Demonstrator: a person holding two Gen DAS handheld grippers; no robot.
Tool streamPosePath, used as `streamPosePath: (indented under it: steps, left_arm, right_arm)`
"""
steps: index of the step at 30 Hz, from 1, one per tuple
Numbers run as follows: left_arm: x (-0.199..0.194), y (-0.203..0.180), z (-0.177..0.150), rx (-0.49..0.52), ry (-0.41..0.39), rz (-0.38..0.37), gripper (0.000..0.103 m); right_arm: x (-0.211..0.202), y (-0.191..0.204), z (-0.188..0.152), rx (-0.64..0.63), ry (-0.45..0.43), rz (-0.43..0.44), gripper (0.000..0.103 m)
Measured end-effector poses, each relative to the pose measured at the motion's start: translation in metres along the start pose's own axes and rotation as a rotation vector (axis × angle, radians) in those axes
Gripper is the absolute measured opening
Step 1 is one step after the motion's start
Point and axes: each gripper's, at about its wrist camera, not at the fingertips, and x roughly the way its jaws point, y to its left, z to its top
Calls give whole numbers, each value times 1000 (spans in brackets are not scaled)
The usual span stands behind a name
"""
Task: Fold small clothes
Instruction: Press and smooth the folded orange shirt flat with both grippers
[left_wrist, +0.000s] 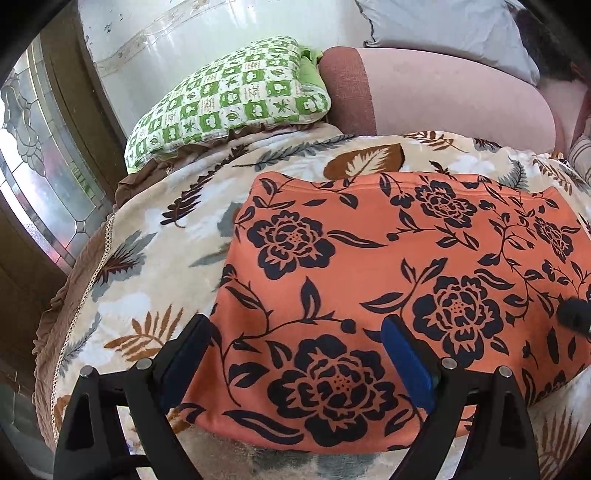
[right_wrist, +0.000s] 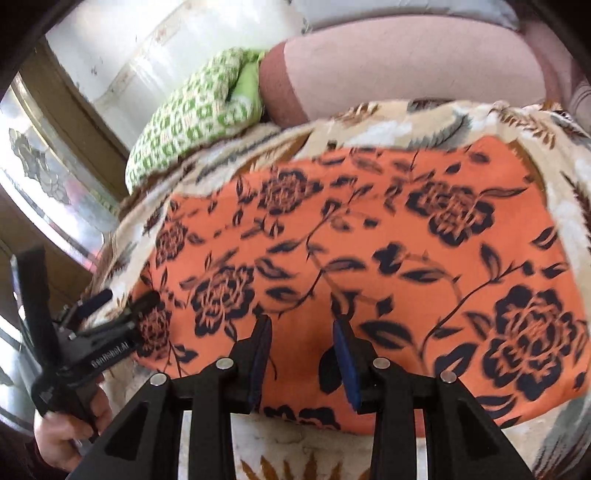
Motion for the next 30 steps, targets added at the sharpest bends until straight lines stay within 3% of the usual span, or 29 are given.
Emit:
streamPosePath:
  steps: [6,9,13,18,23,28,30]
  left_arm:
    - [5,-12,-4,20,29,-23,93]
    - [8,-17,-5,32,36,-24,93]
    - [11,-20,-6,45,45,-20,93]
    - [20,-18,-5,11,84,-42,93]
    - [27,-18,-4,-28,97,-64,93]
    - [29,-15,6,-97,76,-85,94]
    - [40,-16,7,-99,110,-73,95]
  right_arm:
    - [0,-19,4,48,8,-101,39]
    - [14,-27,3,61,70,-115,39]
    - [16,-26,4,48,69,-117,39]
    - [5,-32,14,59,-6,-103,39]
    - [-6,-53,38,12,-109,-266,39]
    - [-13,-101,48,169,-126,-312,39]
    - [-12,-111,49,193,-105,-312,39]
